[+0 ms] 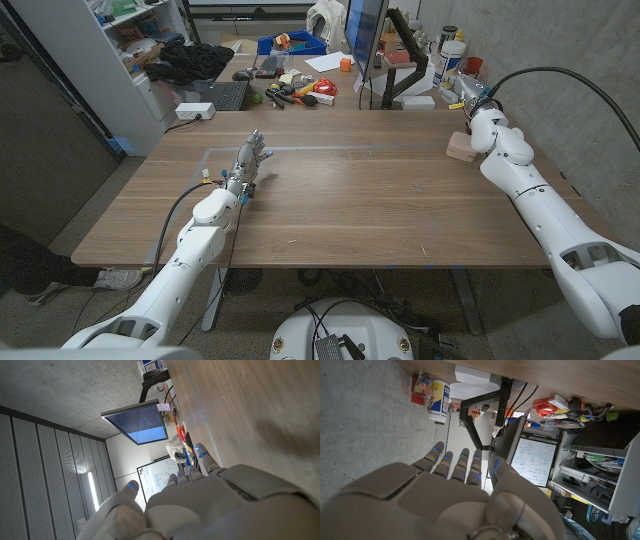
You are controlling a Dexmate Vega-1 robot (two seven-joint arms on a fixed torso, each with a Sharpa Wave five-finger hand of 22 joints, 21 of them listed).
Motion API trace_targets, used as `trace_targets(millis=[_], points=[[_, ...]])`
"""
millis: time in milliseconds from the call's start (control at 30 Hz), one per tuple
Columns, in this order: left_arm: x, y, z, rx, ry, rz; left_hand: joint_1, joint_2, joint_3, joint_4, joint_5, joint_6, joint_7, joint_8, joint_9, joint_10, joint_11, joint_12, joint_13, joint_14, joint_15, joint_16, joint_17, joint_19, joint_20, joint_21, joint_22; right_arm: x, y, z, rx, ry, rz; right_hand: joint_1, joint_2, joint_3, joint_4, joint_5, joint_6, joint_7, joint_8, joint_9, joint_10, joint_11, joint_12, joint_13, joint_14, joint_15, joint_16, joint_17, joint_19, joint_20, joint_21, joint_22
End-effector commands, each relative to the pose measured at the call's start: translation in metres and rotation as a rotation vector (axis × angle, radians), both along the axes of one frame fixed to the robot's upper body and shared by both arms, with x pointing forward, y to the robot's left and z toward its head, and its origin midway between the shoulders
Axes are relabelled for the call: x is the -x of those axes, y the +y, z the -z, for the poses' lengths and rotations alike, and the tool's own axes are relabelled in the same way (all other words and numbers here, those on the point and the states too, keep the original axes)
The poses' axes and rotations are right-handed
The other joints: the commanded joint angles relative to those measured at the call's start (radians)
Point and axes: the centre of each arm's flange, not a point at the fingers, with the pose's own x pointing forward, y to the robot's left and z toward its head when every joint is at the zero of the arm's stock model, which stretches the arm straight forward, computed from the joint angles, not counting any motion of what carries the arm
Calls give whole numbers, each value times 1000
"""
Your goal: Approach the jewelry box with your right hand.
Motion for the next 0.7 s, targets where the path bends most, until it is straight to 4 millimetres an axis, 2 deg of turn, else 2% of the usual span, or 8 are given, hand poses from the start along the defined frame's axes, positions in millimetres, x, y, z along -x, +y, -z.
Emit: trace_targets(millis=[33,700], points=[[-1,-1,0,5,0,-2,9,114,-3,-1,5,-104,-3,7,6,-110,-4,3,5,-115,-10,9,2,-190,-39,-3,2,-5,-4,-1,54,12,46,20,10,10,-4,5,13,-3,-1,6,13,-10,5,4,12,-90,3,1,10,-142,0,3],[-4,5,0,7,2,-1,8,111,-7,-1,6,-101,-3,7,6,-104,-2,3,5,-110,-7,9,2,-185,-36,-4,2,-13,-6,5,102,57,117,40,11,19,-13,8,33,-9,1,6,29,-18,8,4,25,-97,5,1,20,-145,2,4]])
